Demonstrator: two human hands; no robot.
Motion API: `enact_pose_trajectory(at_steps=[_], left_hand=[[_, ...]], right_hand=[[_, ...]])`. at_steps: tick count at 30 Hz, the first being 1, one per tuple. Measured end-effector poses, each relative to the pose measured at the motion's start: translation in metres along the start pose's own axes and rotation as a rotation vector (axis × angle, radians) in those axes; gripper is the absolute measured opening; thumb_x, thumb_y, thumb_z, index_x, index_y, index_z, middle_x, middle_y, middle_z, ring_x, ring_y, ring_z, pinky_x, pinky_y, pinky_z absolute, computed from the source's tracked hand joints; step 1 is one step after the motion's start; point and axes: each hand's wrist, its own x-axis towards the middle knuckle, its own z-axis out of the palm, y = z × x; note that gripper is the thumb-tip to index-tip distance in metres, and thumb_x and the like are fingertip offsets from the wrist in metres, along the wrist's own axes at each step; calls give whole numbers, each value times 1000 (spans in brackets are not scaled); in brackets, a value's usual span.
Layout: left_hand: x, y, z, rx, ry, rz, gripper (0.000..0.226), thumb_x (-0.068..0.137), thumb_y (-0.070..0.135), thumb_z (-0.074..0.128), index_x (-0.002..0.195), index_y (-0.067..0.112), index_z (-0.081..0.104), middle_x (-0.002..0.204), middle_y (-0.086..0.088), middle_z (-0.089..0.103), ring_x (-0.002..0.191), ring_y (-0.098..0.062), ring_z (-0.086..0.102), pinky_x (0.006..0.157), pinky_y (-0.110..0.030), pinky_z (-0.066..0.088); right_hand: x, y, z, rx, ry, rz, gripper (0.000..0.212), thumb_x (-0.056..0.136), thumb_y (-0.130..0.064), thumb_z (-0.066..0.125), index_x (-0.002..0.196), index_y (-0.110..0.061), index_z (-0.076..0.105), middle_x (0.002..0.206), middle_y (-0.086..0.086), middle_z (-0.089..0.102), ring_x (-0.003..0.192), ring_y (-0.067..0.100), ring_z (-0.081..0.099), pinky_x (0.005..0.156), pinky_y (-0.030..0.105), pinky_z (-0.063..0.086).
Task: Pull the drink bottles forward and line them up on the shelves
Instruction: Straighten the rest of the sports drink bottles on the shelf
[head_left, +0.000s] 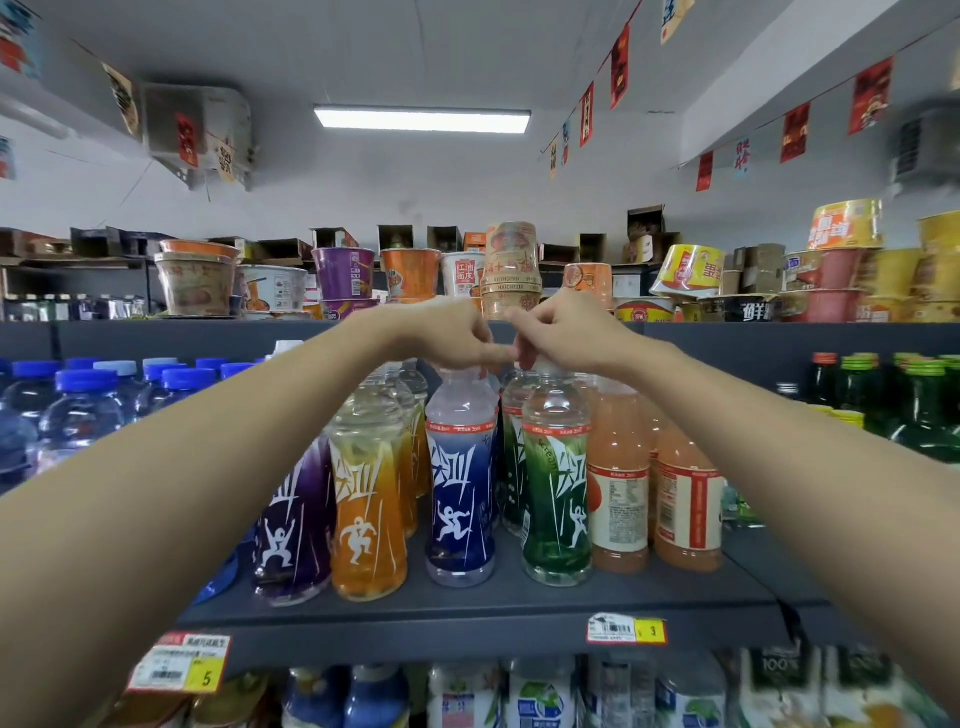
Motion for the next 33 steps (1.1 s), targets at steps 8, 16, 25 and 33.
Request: enact_pose_trajectory(at_steps=[8,16,25,33], left_hand=[[-10,1,28,-36,234,46,32,98,42,59,78,18,67,78,4,68,71,-5,60,58,-19,39],[-21,12,35,-53,373,54,33,99,31,58,82,6,68,76,-5,69,73,-18,64,61,-24,45],[-38,20,89,-411,785,-25,34,103,36,45,126,12,49,122,-8,61,104,-20,59,85,-32,44],[-79,24,150,-590,809,-123,81,101,51,43,159,14,1,166,-8,15,149,-13,16,114,-22,12]], right_hand=[[-17,-10,26,-71,211,94,59,103,-30,40,51,-12,62,56,10,63,61,23,62,68,34,47],[-24,-18,30,-82,290,143,60,101,-34,37,51,-11,60,55,9,59,71,29,56,68,40,48],[-31,-32,42,-202,472,181,60,106,-36,30,52,-20,51,54,0,54,59,11,47,59,34,27],[-70,-30,66,50,564,179,34,108,-36,32,125,-13,49,100,0,64,94,19,63,69,30,43]])
